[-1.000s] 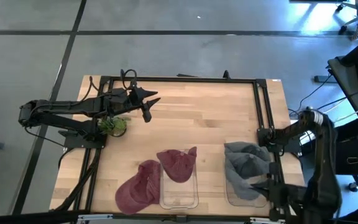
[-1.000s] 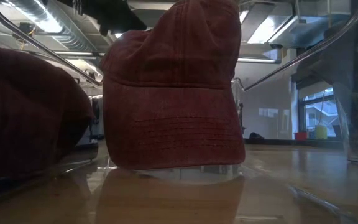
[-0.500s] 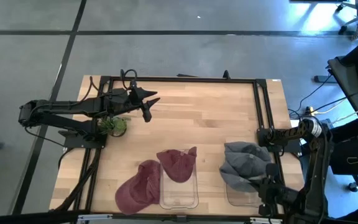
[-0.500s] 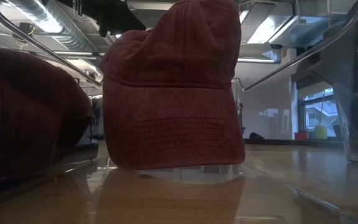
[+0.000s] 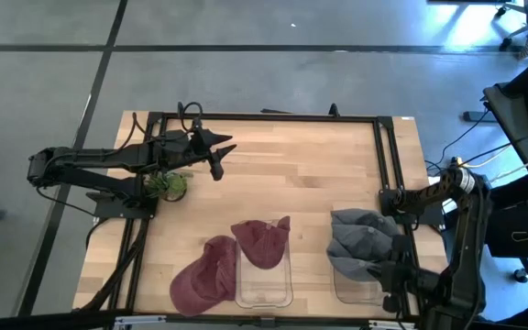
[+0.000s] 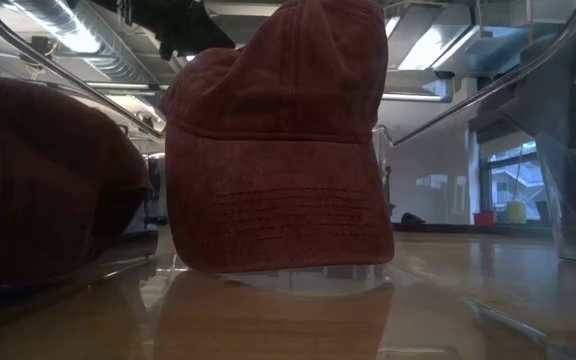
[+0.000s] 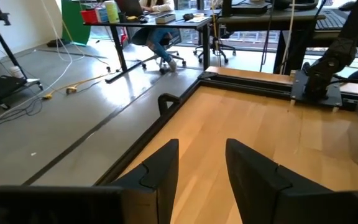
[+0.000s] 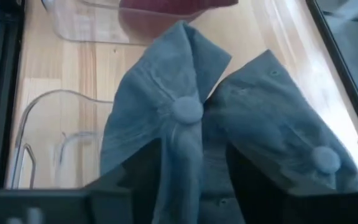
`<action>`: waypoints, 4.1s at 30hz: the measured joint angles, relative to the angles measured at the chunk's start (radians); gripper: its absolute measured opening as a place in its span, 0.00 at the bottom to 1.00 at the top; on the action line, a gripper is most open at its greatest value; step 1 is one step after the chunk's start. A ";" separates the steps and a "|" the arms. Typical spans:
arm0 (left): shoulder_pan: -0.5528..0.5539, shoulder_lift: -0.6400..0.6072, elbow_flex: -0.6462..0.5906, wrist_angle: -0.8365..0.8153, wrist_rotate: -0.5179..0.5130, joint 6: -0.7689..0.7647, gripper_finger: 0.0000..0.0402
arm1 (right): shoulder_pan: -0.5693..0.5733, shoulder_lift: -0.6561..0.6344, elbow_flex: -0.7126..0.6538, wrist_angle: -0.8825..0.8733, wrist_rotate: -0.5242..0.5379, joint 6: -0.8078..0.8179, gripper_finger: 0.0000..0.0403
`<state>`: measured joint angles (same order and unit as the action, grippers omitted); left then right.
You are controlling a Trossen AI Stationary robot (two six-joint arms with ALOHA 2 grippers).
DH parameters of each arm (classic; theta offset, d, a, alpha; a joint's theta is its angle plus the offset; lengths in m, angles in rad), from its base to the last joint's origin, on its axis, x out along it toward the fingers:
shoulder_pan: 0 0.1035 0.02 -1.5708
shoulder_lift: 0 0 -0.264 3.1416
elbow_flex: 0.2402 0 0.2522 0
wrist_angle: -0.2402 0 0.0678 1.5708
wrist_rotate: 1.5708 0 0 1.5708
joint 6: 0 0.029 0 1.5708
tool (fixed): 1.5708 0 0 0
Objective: Pick & Place hat
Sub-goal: Put the gray cap into the right transparent bin, then put the red cap into the left transparent bin
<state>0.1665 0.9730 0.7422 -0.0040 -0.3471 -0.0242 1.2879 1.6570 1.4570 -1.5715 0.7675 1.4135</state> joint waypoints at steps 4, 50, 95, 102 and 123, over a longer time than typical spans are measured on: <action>-0.001 0.000 0.000 -0.003 0.008 0.000 0.32 | -0.015 -0.038 0.000 0.000 -0.008 -0.012 0.54; -0.001 0.001 0.000 -0.197 0.184 -0.061 0.33 | -0.431 -0.388 -0.001 0.013 0.146 -0.576 0.59; -0.694 0.258 0.001 -0.426 0.256 -0.206 0.32 | -1.240 -0.349 -0.082 0.972 -0.536 -1.486 0.59; -0.734 0.348 0.001 -0.407 0.312 -0.026 0.30 | -1.240 -0.349 -0.082 0.971 -0.536 -1.475 0.59; -0.737 0.432 0.000 -0.231 0.297 0.238 0.28 | -1.239 -0.349 -0.082 0.977 -0.533 -1.474 0.59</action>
<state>-0.5705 1.4048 0.7425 -0.2346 -0.0500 0.2136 0.0486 1.3083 1.3750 -0.5949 0.2348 -0.0608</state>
